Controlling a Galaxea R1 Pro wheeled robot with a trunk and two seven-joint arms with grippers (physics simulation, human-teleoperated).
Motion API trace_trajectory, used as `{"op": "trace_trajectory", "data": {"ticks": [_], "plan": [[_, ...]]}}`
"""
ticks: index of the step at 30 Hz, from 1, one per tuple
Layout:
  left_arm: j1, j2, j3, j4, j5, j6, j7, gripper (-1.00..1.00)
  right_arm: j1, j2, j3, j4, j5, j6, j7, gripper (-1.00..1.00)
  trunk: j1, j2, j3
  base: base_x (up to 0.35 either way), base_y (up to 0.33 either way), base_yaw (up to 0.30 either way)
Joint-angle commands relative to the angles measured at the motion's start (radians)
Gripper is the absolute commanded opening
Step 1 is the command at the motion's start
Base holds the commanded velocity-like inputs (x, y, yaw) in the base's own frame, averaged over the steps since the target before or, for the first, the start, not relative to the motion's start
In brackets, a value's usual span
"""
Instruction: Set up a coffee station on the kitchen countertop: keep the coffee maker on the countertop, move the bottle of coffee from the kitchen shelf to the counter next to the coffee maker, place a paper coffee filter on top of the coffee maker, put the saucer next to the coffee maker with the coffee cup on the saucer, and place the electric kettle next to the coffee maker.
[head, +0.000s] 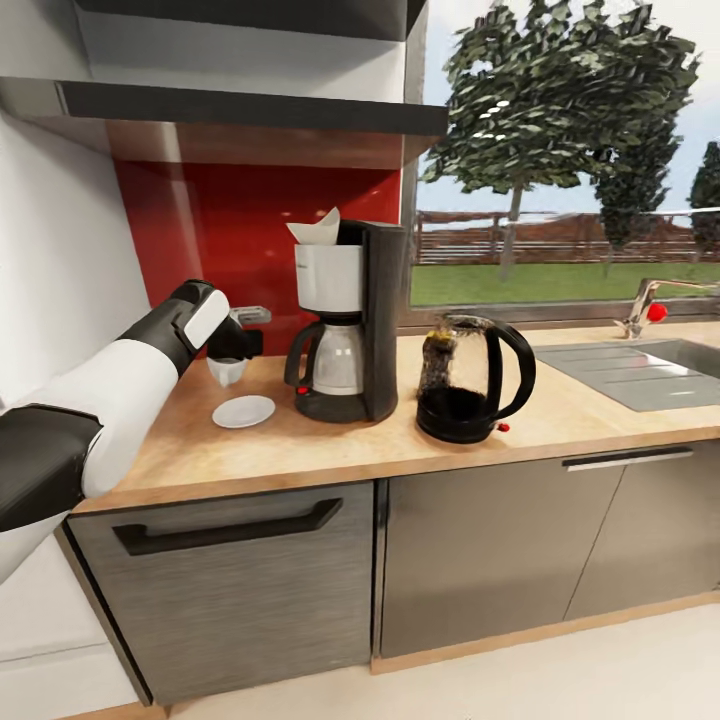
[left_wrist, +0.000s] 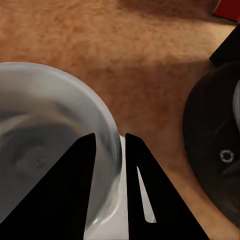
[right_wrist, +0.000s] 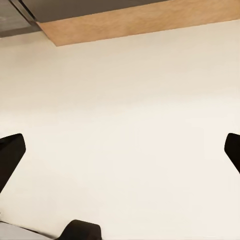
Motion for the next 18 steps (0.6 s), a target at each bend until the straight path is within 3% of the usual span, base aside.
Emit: {"op": "trace_trajectory", "data": {"ticks": [1,10,18], "plan": [[-0.001,0.001,-0.007,-0.002,0.01,0.003,0.008,-1.0,-0.001,0.0,0.008,0.003,-0.008,-0.004,0.005,1.0,0.0,-0.001,-0.001,0.0,0.001,-0.018],[-0.001,0.001,-0.007,-0.002,0.01,0.003,0.008,-1.0,-0.001,0.0,0.008,0.003,-0.008,-0.004,0.005,1.0,0.0,-0.001,-0.001,0.0,0.05,-0.163],[-0.001,0.002,-0.007,-0.002,0.01,0.003,-0.007,-1.0,-0.001,-0.001,0.008,0.003,-0.008,-0.004,0.005,1.0,0.0,-0.001,-0.001,0.0,0.191,-0.05]]}}
